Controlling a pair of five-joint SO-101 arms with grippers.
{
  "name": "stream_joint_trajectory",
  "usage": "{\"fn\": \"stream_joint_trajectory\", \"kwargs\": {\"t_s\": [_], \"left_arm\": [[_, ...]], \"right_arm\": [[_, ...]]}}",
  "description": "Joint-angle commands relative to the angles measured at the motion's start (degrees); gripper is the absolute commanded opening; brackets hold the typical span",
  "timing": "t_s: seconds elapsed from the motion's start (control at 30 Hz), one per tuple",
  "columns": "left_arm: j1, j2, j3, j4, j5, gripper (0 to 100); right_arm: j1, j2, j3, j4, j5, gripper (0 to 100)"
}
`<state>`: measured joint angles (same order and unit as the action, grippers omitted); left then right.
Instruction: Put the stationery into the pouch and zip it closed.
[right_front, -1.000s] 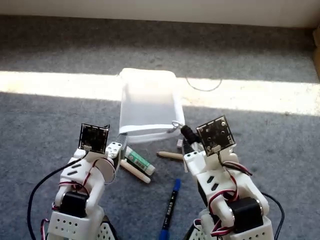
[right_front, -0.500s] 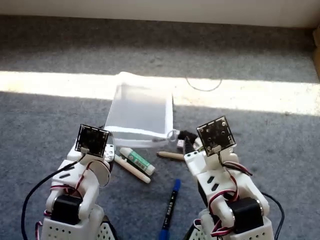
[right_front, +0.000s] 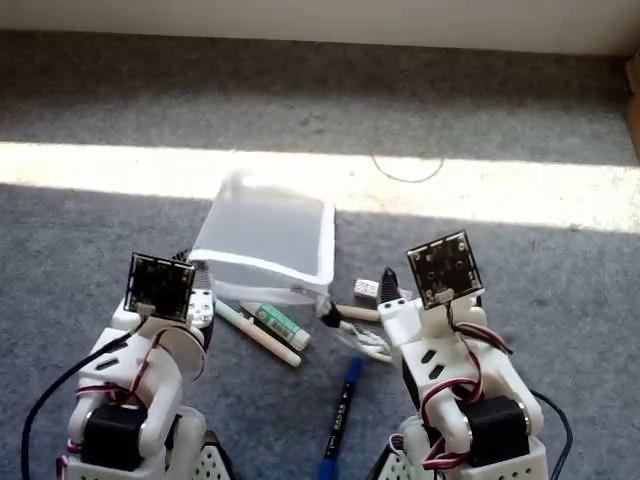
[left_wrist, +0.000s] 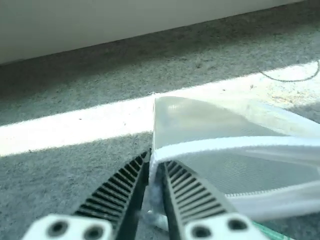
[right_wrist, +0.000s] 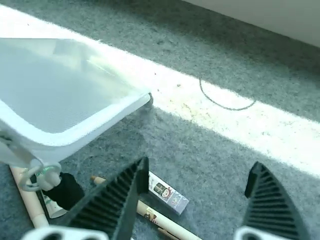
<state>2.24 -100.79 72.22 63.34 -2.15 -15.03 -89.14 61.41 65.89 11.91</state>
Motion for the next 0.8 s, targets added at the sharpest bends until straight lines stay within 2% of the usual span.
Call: {"fn": "stream_joint_trajectory", "kwargs": {"t_s": [0.0,0.3,0.47,0.63,0.77], "left_arm": [[-0.7,8.0,-7.9,0.8,0.3,1],[-0.7,27.3,-23.6,3.9,3.4,1],[-0.7,33.9,-33.2,8.1,3.4,1],[-1.0,39.3,-43.0,14.2,3.4,1],[-1.1,42.5,-45.3,15.9,3.3,1]], "right_arm": [[0.8,0.4,-0.7,-2.0,-0.2,28.9],[1.5,0.4,0.9,-3.2,-0.3,28.9],[1.5,0.4,5.8,-8.3,-0.2,28.9],[1.5,0.4,6.3,-8.5,-0.2,28.9],[1.5,0.4,6.5,-8.5,-0.1,28.9]]}}
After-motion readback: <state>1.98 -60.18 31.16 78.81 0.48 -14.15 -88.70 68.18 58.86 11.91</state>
